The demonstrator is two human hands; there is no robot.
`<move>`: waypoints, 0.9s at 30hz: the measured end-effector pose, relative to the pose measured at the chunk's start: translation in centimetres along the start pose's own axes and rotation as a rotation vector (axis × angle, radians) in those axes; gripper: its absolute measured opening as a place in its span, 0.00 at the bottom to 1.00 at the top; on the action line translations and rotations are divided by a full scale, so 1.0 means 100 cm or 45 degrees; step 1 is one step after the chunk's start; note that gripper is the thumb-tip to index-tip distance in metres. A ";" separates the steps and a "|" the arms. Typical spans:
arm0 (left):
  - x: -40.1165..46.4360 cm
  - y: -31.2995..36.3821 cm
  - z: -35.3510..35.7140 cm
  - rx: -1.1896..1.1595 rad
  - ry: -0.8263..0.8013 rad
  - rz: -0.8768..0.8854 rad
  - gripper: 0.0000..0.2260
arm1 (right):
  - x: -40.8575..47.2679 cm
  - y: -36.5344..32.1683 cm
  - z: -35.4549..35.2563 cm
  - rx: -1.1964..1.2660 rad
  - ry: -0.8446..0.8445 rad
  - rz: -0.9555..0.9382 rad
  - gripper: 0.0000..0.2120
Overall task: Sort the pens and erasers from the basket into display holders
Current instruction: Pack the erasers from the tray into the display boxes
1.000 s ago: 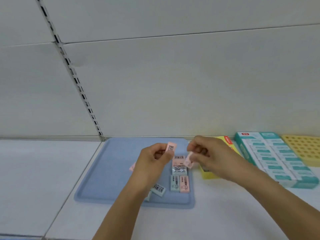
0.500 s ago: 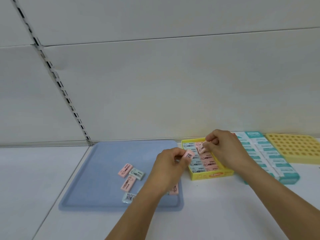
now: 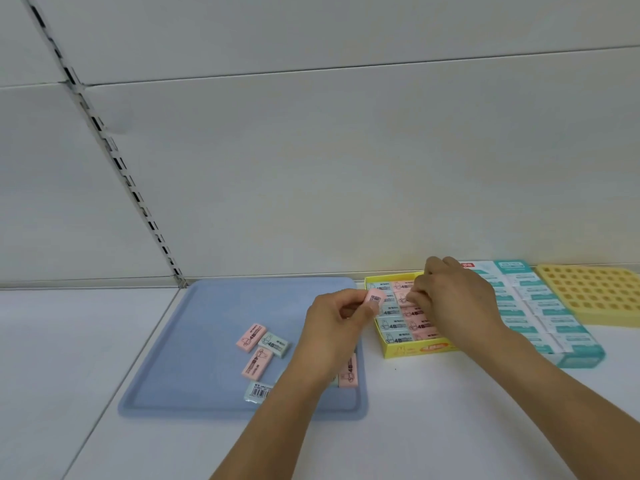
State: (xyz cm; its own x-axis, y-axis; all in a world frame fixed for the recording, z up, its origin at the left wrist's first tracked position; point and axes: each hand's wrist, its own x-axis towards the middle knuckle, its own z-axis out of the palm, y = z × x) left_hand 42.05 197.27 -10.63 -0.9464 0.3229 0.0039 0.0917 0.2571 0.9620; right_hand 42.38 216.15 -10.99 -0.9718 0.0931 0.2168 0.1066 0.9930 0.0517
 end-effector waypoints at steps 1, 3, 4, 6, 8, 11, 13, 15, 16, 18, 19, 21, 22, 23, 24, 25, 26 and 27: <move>-0.001 0.000 0.000 -0.051 0.026 0.020 0.07 | -0.001 0.001 0.001 0.058 0.031 0.014 0.13; -0.002 0.001 -0.001 -0.170 0.023 0.015 0.08 | -0.006 -0.002 0.000 0.467 0.154 0.072 0.09; -0.001 0.001 -0.001 -0.215 0.008 0.006 0.09 | -0.008 -0.005 -0.004 0.775 0.192 0.100 0.08; 0.001 0.002 0.001 -0.187 0.033 0.017 0.10 | -0.011 -0.014 -0.019 1.255 0.112 0.115 0.11; 0.003 0.002 0.004 -0.093 0.103 0.053 0.09 | -0.012 -0.019 -0.032 1.419 -0.015 0.058 0.13; 0.005 0.003 0.009 0.021 0.169 0.153 0.08 | -0.012 -0.014 -0.039 1.491 -0.119 0.041 0.05; 0.004 0.002 0.010 0.109 0.169 0.193 0.10 | -0.012 -0.003 -0.040 1.497 -0.116 0.065 0.02; 0.005 -0.003 0.011 0.352 0.115 0.236 0.14 | -0.014 0.011 -0.037 1.279 -0.039 0.065 0.02; 0.005 -0.006 0.011 0.523 0.054 0.273 0.16 | -0.015 0.019 -0.034 1.085 -0.014 0.053 0.04; 0.005 -0.013 0.013 0.842 -0.122 0.351 0.25 | -0.016 0.029 -0.026 0.775 -0.045 -0.005 0.07; 0.005 -0.016 0.015 0.967 -0.190 0.381 0.31 | -0.017 0.031 -0.022 0.687 -0.075 -0.042 0.08; 0.005 -0.020 0.018 1.120 -0.238 0.399 0.38 | -0.017 0.030 -0.016 0.627 -0.057 -0.128 0.08; 0.005 -0.022 0.018 1.157 -0.240 0.401 0.40 | -0.017 0.029 -0.016 0.629 -0.024 -0.168 0.08; 0.006 -0.023 0.018 1.180 -0.242 0.407 0.40 | -0.017 0.029 -0.016 0.635 0.006 -0.198 0.08; 0.006 -0.023 0.017 1.193 -0.249 0.409 0.41 | -0.016 0.030 -0.016 0.641 0.030 -0.222 0.08; 0.006 -0.023 0.017 1.202 -0.261 0.407 0.41 | -0.016 0.031 -0.015 0.646 0.044 -0.243 0.08; 0.006 -0.022 0.017 1.198 -0.270 0.400 0.41 | -0.016 0.032 -0.015 0.650 0.051 -0.263 0.07; 0.006 -0.022 0.016 1.186 -0.275 0.388 0.41 | -0.015 0.032 -0.014 0.649 0.047 -0.274 0.07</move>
State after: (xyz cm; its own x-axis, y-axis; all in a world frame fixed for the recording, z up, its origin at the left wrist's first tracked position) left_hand 41.80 198.39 -13.22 -0.7740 0.6286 0.0761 0.6144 0.7165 0.3305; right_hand 44.52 219.11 -9.82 -0.9514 -0.1093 0.2880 -0.2177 0.9001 -0.3775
